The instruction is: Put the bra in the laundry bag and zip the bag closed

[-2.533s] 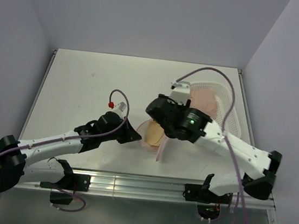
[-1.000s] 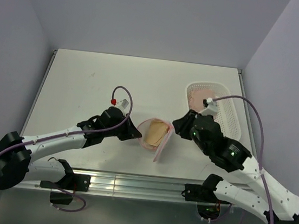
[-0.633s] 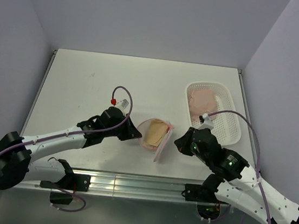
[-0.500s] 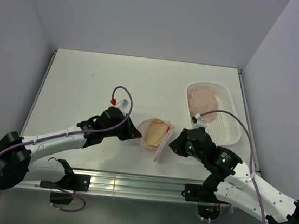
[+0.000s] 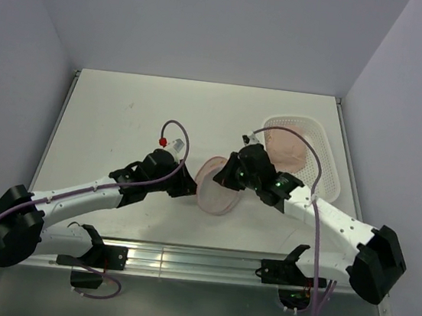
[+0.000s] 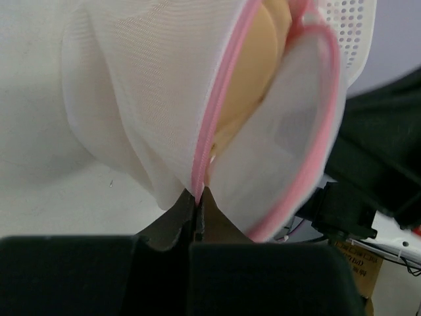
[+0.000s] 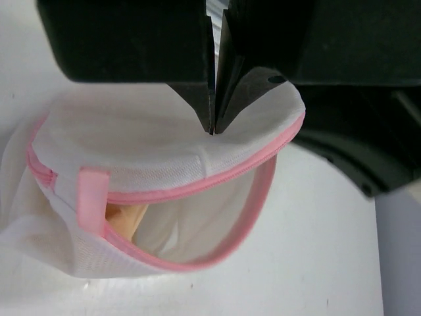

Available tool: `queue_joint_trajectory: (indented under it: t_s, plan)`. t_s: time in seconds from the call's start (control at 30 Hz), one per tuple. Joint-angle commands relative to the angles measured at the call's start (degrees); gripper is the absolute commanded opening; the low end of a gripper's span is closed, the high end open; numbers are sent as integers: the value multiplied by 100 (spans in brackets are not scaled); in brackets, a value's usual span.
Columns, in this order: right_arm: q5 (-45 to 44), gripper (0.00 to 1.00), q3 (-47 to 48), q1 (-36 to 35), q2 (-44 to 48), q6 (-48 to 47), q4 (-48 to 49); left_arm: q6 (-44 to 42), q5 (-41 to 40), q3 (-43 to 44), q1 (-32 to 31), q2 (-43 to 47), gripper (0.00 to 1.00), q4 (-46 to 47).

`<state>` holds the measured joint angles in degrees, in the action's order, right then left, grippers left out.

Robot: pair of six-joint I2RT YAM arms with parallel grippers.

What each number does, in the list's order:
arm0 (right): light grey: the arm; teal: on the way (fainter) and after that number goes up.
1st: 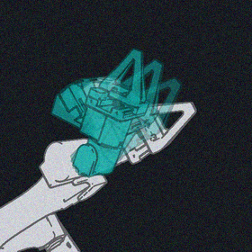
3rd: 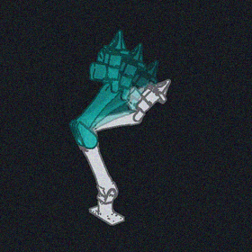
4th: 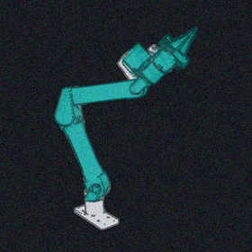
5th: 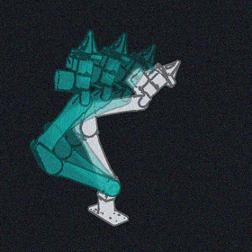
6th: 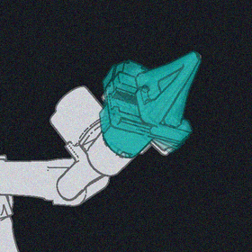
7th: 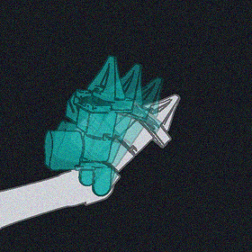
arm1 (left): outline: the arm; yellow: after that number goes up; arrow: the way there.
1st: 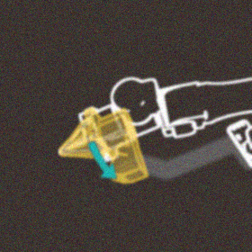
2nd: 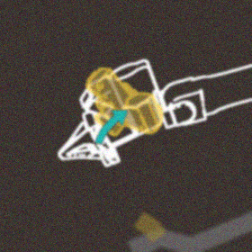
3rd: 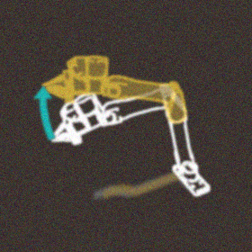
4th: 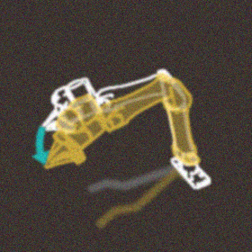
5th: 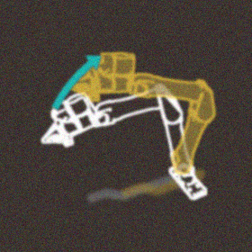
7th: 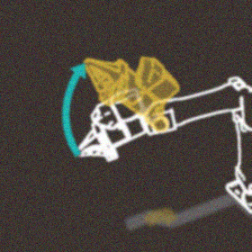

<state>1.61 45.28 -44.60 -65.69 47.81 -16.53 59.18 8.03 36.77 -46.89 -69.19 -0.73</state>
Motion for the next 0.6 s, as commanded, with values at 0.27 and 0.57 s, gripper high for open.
queue_joint_trajectory:
  t_s: [0.27, 0.57]
  plan:
    - [560, 8, 1273, 768, -1657, -448, 599, -284, -38, 137, 14, 151, 16, -190]
    - [648, 7, 1370, 821, -1974, -431, 669, -310, -372, -74, 14, 573, 39, -313]
